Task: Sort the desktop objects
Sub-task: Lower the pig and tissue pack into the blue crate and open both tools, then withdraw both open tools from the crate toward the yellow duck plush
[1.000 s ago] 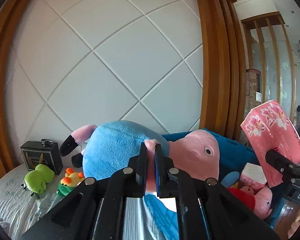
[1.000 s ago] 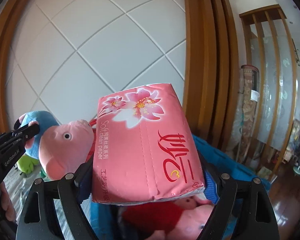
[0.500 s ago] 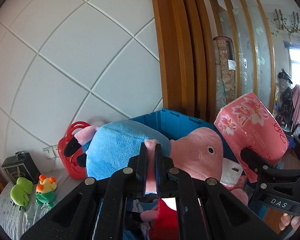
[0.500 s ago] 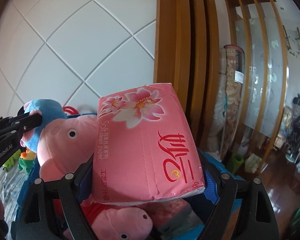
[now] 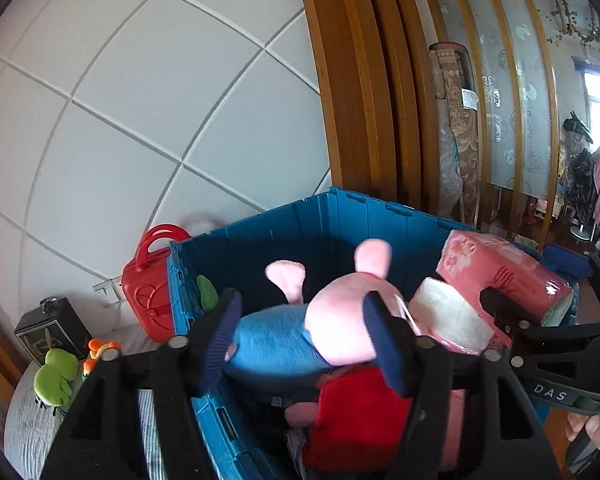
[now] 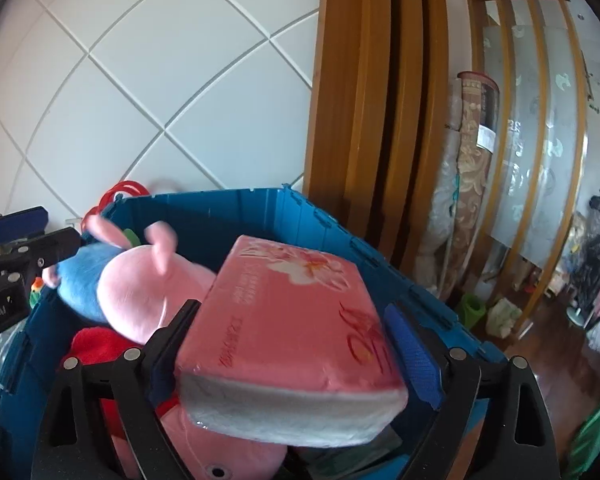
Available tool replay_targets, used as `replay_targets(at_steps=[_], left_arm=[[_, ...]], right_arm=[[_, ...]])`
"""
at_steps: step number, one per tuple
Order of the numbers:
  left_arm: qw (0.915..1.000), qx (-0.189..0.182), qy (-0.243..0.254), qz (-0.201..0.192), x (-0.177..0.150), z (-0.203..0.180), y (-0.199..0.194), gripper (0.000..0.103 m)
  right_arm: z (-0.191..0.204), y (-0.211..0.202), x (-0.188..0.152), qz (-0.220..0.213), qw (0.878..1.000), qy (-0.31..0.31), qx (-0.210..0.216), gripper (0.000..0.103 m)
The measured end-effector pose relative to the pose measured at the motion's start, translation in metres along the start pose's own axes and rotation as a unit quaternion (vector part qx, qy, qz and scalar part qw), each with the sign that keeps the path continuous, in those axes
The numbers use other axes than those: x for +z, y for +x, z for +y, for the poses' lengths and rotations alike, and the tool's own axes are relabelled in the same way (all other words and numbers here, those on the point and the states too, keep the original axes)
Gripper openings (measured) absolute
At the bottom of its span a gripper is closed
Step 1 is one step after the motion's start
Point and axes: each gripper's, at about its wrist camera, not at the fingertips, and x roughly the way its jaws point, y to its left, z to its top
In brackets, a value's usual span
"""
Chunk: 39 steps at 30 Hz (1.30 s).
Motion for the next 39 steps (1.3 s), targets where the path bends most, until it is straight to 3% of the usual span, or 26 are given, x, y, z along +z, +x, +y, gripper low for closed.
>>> replay_targets(at_steps=[1,2,6,9,15,24,29,39], left_arm=[[1.0,0.005,0.003,-0.005,-0.001,0.0,-0.003,0.072],[0.9999,0.008,0.005,-0.006,-0.002,0.0,-0.005,0.072],[0.9998,0.01,-0.013,-0.01,-0.005,0.011,-0.013,0.072],[0.9994,0.008,-0.03,-0.017,-0.007,0.022,-0.021,0.082],[0.9984,0.01,-0.045,-0.031,-0.017,0.038,-0.036,0.087],[0.9967,0.027,-0.062,-0.044,-0.039,0.08,-0.056,0.088],[0.9963,0.031,-0.065,-0.048,-0.055,0.122,-0.068,0.088],[0.995,0.05,-0.081,-0.029,-0.105,0.249,-0.082,0.088]], right_arm=[[-0.001,-0.001,0.0,-0.002,1.0,0.0,-0.001,0.102],[-0.002,-0.002,0.0,-0.005,1.0,0.0,0.001,0.103],[0.0,-0.011,-0.003,-0.01,1.0,0.003,0.004,0.103],[0.004,-0.017,-0.006,-0.015,1.0,-0.001,0.005,0.103],[0.018,-0.03,-0.007,-0.022,1.0,-0.008,0.012,0.103],[0.057,-0.069,0.004,-0.045,0.999,-0.012,0.014,0.103],[0.106,-0.1,0.011,-0.065,0.997,-0.019,0.025,0.103],[0.25,-0.123,0.019,-0.059,0.996,-0.017,0.065,0.103]])
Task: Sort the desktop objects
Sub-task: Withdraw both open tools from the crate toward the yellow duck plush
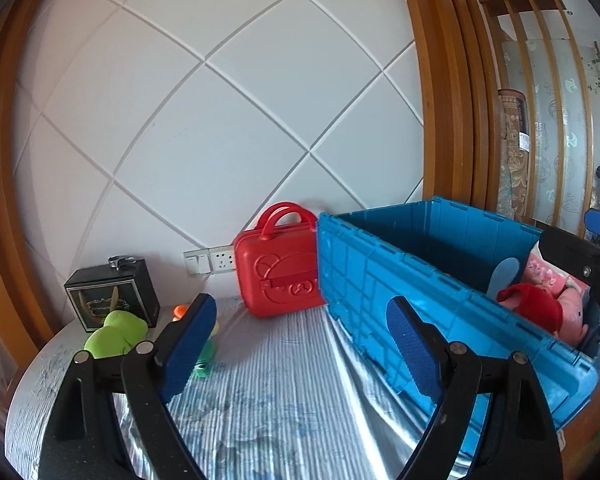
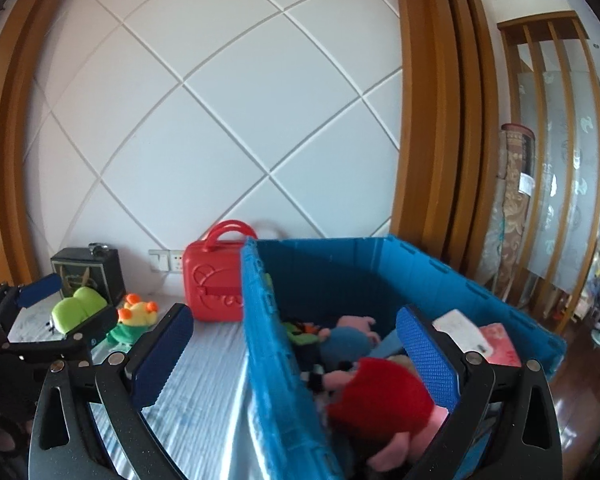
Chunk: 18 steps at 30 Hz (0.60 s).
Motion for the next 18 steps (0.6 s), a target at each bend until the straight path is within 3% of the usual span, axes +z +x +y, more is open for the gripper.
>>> replay_targets(at_steps=[11,15,18], left_arm=[[0.9978,0.021,-0.051,0.036,-0.022,0.109,0.033,0.088],[0.9959,0.037,-0.071,0.044,-0.027,0.141,0.06,0.088],[0.9919,0.057,-0.085,0.075,-0.041,0.171,0.093,0.088]], right_arm=[[0.122,0.065,0.007,0.055,0.996,-0.053,0.05,0.103],[0.154,0.111,0.011,0.071,0.992,-0.067,0.075,0.103],[0.174,0.159,0.007,0.099,0.987,-0.075,0.099,0.103]])
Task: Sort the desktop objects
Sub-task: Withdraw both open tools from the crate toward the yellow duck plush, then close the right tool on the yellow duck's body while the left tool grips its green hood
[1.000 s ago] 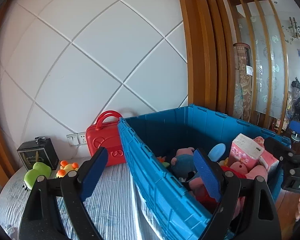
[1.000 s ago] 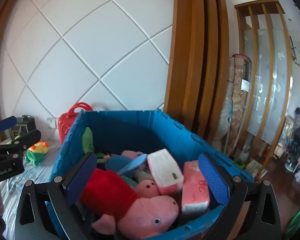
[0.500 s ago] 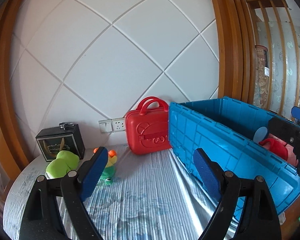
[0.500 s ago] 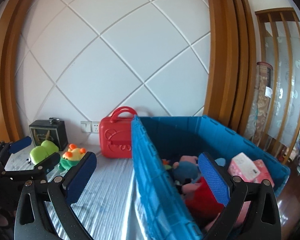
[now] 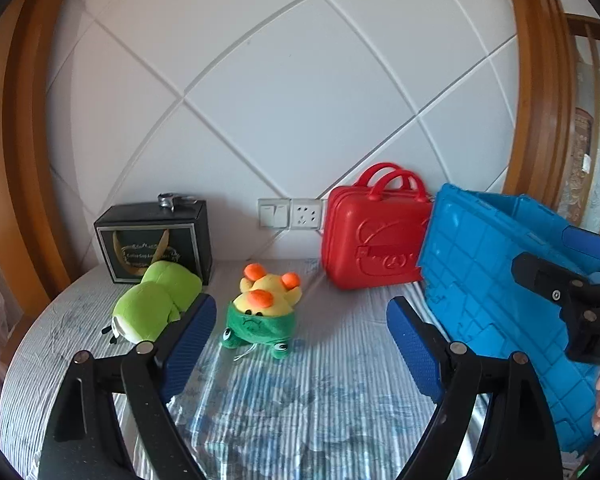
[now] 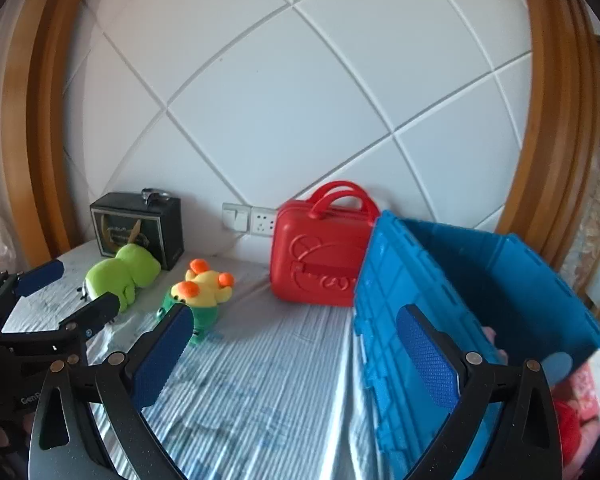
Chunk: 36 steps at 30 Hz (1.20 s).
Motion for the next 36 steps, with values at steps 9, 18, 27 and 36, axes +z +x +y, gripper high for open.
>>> replay_targets(at_steps=[9,18,27,36], left_arm=[[0.9894,0.078,-0.032,0.118,-0.032,0.093,0.14,0.088],[0.9818,0.026,-0.049,0.182,-0.068,0.077,0.237,0.088],[0.971,0.016,-0.05,0.233,-0.103,0.046,0.289,0.057],[0.9671,0.102,-0.055,0.227,-0.097,0.131,0.261,0.046]], right_arm=[[0.015,0.205,-0.025,0.131,0.987,0.044,0.078,0.103],[0.03,0.302,-0.066,0.184,0.979,0.046,0.072,0.103],[0.015,0.32,-0.092,0.213,0.974,0.034,0.062,0.092],[0.055,0.317,-0.078,0.194,0.971,0.018,0.137,0.08]])
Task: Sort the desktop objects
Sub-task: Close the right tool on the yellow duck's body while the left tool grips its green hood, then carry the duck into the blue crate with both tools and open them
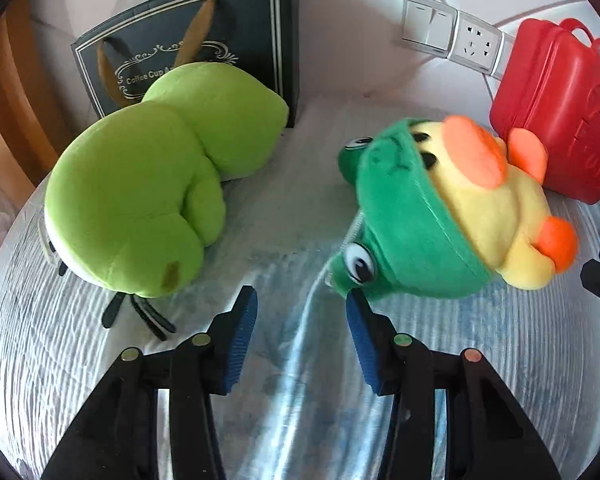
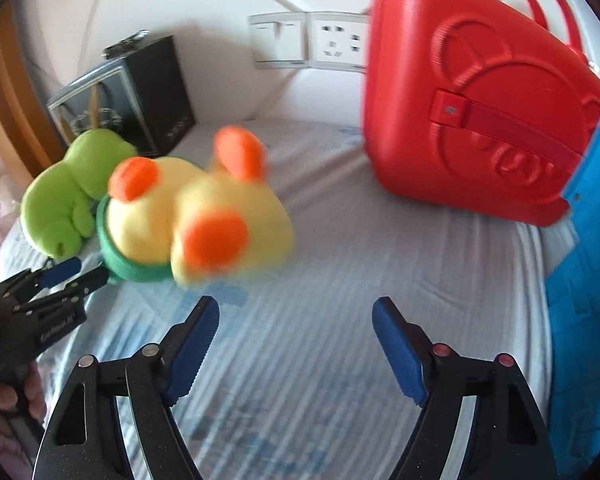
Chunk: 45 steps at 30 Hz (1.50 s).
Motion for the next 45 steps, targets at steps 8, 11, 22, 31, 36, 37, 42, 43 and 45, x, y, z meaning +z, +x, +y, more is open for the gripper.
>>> replay_targets(at_steps=[8,11,22,31,36,37,42,43,45], left_arm=[[0.9956,-0.048,0.065,-0.047,-0.003,-0.019,-0.036,0.071],[0.9944,-0.033,0.093,-0.04,0.002,-0.031,-0.02,0.071],[0.9924,-0.076,0.095,-0.02,0.013,-0.034,0.017,0.072],[0.9905,-0.102,0.091,-0.013,0.011,-0.03,0.024,0.071],[0.9923,-0.073,0.098,-0.02,-0.002,-0.021,0.024,0.071],[0.9933,-0.06,0.096,-0.023,-0.003,-0.018,0.025,0.071],[0.9912,-0.055,0.118,-0.024,-0.002,-0.023,0.038,0.065],[0.9904,-0.055,0.125,-0.018,-0.002,-0.027,0.042,0.062],[0.9889,-0.062,0.135,-0.005,-0.003,-0.033,0.052,0.053]], right_arm=[[0.019,0.003,0.007,0.0,1.0,0.003,0.026,0.08],[0.017,0.004,0.011,0.003,1.0,0.007,0.025,0.077],[0.017,0.038,0.024,0.022,0.999,0.006,0.038,0.058],[0.022,0.042,0.026,0.014,0.999,-0.014,0.031,0.054],[0.02,0.039,0.026,0.014,0.999,-0.02,0.022,0.052],[0.02,0.039,0.026,0.013,0.999,-0.021,0.021,0.052],[0.021,0.04,0.027,0.013,0.999,-0.023,0.022,0.051],[0.022,0.041,0.027,0.014,0.999,-0.023,0.022,0.051],[0.022,0.042,0.028,0.011,0.999,-0.021,0.025,0.051]])
